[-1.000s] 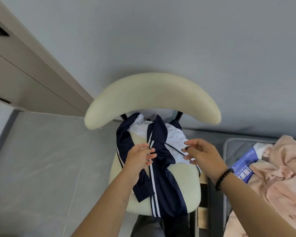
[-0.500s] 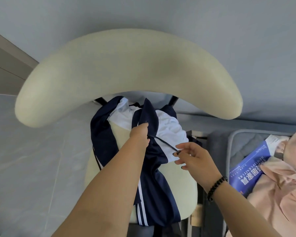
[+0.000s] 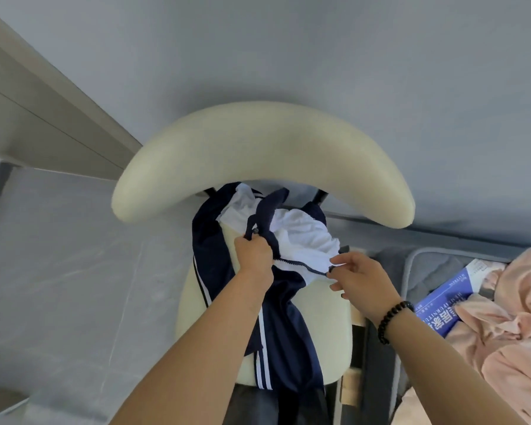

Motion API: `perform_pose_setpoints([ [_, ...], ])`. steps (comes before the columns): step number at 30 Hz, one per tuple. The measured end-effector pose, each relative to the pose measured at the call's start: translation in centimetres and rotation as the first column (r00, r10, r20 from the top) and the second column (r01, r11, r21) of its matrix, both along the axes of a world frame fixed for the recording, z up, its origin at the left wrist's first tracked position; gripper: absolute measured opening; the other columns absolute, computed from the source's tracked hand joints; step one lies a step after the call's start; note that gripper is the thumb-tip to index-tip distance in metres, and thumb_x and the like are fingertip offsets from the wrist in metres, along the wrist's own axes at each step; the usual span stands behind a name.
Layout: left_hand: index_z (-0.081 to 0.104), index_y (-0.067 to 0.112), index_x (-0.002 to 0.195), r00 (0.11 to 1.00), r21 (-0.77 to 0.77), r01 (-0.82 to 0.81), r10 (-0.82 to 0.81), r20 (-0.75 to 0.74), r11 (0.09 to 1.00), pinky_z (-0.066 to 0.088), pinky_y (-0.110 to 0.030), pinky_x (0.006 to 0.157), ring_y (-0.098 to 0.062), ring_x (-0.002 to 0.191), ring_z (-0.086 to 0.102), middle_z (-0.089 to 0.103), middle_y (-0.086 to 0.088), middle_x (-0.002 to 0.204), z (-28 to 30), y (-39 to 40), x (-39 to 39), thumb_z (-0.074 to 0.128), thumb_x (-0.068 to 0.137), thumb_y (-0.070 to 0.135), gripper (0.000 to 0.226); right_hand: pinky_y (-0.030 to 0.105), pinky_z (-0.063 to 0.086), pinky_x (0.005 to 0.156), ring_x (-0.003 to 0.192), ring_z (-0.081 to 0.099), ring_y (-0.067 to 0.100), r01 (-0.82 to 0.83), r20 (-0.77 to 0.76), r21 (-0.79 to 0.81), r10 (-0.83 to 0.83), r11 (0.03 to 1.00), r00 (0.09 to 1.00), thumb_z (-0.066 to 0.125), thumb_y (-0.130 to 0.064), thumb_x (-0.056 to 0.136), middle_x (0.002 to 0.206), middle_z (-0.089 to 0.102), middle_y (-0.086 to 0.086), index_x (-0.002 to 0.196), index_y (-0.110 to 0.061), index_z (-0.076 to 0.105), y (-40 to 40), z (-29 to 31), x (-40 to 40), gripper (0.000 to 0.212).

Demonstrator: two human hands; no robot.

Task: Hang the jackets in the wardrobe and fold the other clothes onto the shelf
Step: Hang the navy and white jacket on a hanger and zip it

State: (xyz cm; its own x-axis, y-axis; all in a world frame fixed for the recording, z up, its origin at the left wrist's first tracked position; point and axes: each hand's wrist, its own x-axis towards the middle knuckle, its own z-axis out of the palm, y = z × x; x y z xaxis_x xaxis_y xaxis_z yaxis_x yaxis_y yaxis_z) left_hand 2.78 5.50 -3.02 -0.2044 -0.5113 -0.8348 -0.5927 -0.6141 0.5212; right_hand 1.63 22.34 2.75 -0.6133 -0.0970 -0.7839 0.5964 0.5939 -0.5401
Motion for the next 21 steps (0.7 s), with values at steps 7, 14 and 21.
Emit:
perform_pose_setpoints([
  [7,0.067,0.010,0.078,0.965,0.173,0.140,-0.096,-0.244,0.975,0.048,-0.023,0.048,-0.018,0.055,0.064,0.067,-0.006,0.067,12.2,-2.2,3.2,0.047,0.090,0.006,0.023,0.033,0.052,0.074,0.094,0.065,0.027,-0.190,-0.071,0.014,0.191,0.982,0.979,0.058,-0.014,0.088,0.105,0.062,0.006,0.115,-0.015,0.054,-1.8,4.3,0.1,0.027],
  [14,0.069,0.008,0.085,0.929,0.072,0.264,-0.233,-0.287,0.962,0.048,-0.026,0.057,-0.023,0.066,0.063,0.069,-0.010,0.076,23.3,-3.1,8.0,0.059,0.091,0.020,0.016,0.032,0.053,0.073,0.080,0.060,0.019,-0.398,-0.342,-0.013,0.370,0.917,0.864,0.062,-0.021,0.088,0.082,0.057,-0.003,0.133,-0.025,0.042,-5.0,10.7,1.2,0.048],
  [21,0.073,0.000,0.092,0.840,-0.082,0.314,-0.317,-0.441,0.946,0.057,-0.033,0.068,-0.027,0.079,0.070,0.073,-0.020,0.096,32.4,-4.2,14.0,0.068,0.083,0.004,0.012,0.022,0.030,0.102,0.120,0.034,0.016,-0.769,-0.650,0.032,0.597,0.639,0.470,0.073,-0.028,0.077,0.129,0.040,-0.002,0.142,-0.032,0.035,-8.9,15.6,4.0,0.075],
])
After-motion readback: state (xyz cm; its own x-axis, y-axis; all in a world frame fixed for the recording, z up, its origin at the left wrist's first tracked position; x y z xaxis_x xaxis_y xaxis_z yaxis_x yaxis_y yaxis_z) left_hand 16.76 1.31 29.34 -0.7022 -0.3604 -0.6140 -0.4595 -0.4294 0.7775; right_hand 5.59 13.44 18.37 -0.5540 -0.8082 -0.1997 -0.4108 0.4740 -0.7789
